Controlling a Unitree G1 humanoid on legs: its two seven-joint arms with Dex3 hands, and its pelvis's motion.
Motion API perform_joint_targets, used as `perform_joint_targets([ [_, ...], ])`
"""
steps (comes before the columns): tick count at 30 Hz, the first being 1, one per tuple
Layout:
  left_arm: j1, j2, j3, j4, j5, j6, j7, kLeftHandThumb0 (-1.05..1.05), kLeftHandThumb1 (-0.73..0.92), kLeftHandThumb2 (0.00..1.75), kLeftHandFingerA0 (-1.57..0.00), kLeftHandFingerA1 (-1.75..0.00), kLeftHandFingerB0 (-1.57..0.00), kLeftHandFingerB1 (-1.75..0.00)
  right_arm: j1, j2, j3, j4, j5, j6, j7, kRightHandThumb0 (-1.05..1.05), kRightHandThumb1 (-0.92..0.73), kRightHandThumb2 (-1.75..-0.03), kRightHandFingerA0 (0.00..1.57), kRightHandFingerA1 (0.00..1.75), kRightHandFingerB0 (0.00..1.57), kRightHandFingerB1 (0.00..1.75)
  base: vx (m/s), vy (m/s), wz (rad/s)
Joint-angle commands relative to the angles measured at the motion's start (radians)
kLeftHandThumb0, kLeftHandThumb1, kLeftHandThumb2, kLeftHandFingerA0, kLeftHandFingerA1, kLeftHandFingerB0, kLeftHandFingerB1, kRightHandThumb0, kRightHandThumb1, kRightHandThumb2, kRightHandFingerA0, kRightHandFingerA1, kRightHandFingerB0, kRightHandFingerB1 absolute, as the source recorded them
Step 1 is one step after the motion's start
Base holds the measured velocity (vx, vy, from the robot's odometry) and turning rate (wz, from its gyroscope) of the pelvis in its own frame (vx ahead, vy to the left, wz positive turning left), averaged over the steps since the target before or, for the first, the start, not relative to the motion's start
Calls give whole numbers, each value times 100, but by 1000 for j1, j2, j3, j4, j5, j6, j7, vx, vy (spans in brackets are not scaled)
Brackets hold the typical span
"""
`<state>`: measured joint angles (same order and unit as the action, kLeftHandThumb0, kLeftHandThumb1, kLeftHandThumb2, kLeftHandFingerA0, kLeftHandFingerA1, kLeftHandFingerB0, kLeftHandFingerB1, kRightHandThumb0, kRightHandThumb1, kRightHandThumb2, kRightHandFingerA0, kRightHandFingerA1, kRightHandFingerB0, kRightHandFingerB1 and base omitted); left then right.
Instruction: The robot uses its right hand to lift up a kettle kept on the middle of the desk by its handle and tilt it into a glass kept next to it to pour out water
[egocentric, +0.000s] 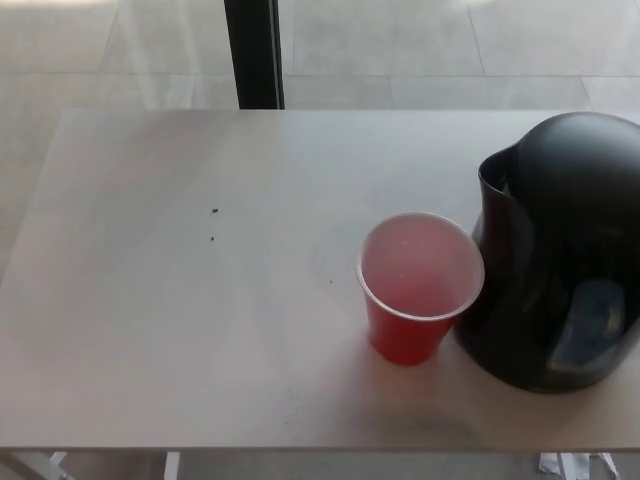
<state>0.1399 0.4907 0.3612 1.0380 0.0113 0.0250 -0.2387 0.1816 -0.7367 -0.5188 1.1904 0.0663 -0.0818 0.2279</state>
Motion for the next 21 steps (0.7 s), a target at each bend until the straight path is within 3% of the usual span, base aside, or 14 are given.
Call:
perform_joint_targets([
  [1, -10, 32, 29, 27, -72, 28, -79, -83, 81, 66, -35, -38, -25, -31, -9, -21, -43, 42, 72, -81, 71, -61, -41, -76, 24, 57, 19, 46, 0, 0, 0],
  [4, -2, 37, 49, 24, -95, 32, -81, -83, 79, 65, -38, -41, -25, -30, -15, -4, -61, 42, 81, -144, 39, -71, -43, -79, 41, 62, 30, 46, 0, 0, 0],
  [5, -7, 35, 82, 21, -130, 38, -89, -81, 75, 63, -39, -43, -20, -30, -28, -2, -74, 33, 88, -142, -11, -72, -51, -57, 90, 70, 46, 37, 0, 0, 0],
  [6, -15, 44, 111, 9, -156, 36, -103, -86, 63, 99, -31, -53, -10, -40, -66, -4, -103, 27, 106, -137, -107, -75, -43, -84, 91, 86, 39, 47, 0, 0, 0],
  [8, -15, 49, 115, 0, -155, 41, -110, -86, 63, 99, -31, -53, -10, -40, -78, -4, -114, 29, 107, -138, -127, -75, -43, -84, 91, 86, 39, 47, 0, 0, 0],
  [9, -32, 48, 156, 13, -193, 28, -118, -87, 62, 96, -27, -50, -11, -40, -102, -19, -153, 19, 146, -137, -101, -77, -48, -82, 85, 115, 27, 47, 0, 0, 0],
  [10, -39, 48, 175, 18, -208, 22, -122, -87, 62, 96, -27, -50, -11, -40, -113, -25, -173, 16, 161, -138, -90, -77, -48, -82, 85, 115, 27, 47, 0, 0, 0],
  [11, -54, 52, 184, 16, -209, 27, -110, -87, 64, 97, -32, -51, -11, -40, -134, -49, -179, 2, 159, -144, -79, -79, -60, -58, 29, 69, 9, 40, 0, 0, 0],
  [12, -49, 51, 193, 16, -210, 25, -107, -87, 64, 97, -32, -51, -11, -40, -140, -59, -183, -3, 155, -147, -71, -79, -60, -58, 29, 69, 9, 40, 0, 0, 0],
  [13, -60, 57, 205, 23, -218, 24, -120, -88, 66, 98, -31, -51, -10, -39, -173, -90, -187, -11, 157, -122, -60, -84, -60, -58, 12, 44, 2, 34, 0, 0, 0],
  [14, -56, 62, 212, 28, -221, 21, -130, -88, 66, 98, -31, -51, -10, -39, -177, -99, -191, -13, 159, -116, -53, -84, -60, -58, 12, 44, 2, 34, 0, 0, 0],
  [15, -61, 69, 213, 23, -222, 29, -133, -79, 78, 64, -37, -43, -19, -28, -198, -117, -190, -15, 158, -105, -52, -79, -47, -90, 6, 39, 2, 29, 0, 0, 0],
  [20, -100, 88, 214, 26, -228, 7, -138, -80, 80, 65, -39, -41, -19, -29, -314, -211, -158, -66, 150, -140, 16, -88, -49, -74, 3, 43, 2, 26, 0, 0, 0],
  [21, -103, 87, 201, 14, -219, 2, -131, -81, 81, 65, -44, -43, -21, -29, -346, -231, -160, -104, 165, -144, 48, -78, -45, -92, 2, 46, 1, 29, 0, 0, 0],
])
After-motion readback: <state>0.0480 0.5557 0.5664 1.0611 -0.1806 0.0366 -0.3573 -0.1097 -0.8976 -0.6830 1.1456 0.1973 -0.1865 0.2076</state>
